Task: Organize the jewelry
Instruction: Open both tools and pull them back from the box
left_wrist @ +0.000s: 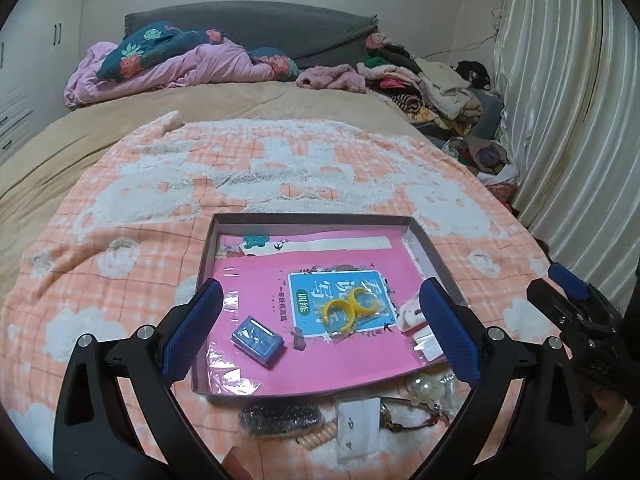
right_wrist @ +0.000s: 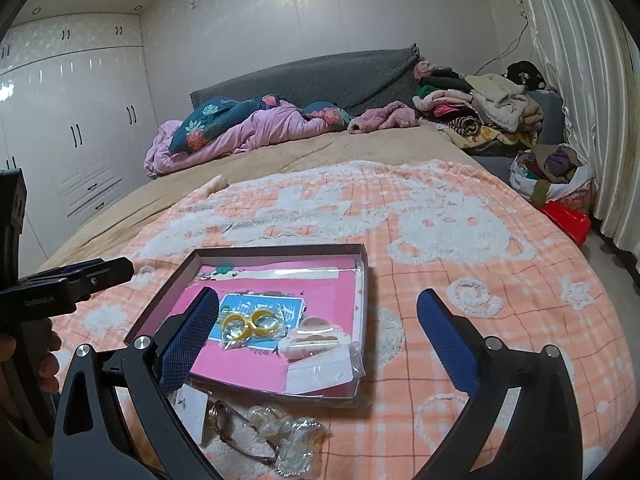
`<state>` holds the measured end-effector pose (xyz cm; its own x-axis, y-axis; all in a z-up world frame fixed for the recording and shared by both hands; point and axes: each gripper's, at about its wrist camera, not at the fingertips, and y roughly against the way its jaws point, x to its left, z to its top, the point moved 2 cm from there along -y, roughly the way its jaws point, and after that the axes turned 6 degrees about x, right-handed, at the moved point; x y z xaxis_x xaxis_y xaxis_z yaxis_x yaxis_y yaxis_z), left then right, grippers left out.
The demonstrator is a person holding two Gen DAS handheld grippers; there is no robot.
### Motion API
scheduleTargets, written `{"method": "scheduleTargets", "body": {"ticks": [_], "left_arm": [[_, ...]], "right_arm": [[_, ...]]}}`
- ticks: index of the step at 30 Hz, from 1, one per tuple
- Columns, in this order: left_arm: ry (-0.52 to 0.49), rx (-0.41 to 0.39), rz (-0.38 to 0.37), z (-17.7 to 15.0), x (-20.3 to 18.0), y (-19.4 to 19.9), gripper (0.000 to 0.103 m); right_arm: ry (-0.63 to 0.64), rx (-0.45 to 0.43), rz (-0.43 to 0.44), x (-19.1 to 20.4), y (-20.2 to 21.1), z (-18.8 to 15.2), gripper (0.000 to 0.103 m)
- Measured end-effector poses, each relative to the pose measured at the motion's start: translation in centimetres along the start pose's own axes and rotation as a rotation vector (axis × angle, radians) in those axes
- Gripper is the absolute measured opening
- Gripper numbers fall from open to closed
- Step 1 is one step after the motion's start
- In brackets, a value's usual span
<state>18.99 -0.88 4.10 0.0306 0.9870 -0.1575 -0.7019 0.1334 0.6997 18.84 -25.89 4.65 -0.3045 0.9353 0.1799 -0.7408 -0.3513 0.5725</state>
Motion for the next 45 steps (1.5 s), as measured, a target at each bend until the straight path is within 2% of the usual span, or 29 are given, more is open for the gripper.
{"method": "scheduleTargets", "body": {"ticks": [16, 28, 45], "left_arm": [[-0.007, -0.065, -0.048, -0.7, -0.2, 4.4, 0.092], [-0.006, -0.107, -0.034, -1.9, 1.1, 7.8, 0.092], [-0.005, -0.069, 0.0, -4.8, 3.1, 9.0, 0.092]], "right_arm": [[0.028, -0.058, -0.023, 1.1, 4.3, -0.3, 0.099], [0.075, -0.077, -0.027, 2.7, 6.8, -0.9, 0.099], [0.147, -0.032, -0.016, 4.5, 7.8, -3.1, 0.099]]}}
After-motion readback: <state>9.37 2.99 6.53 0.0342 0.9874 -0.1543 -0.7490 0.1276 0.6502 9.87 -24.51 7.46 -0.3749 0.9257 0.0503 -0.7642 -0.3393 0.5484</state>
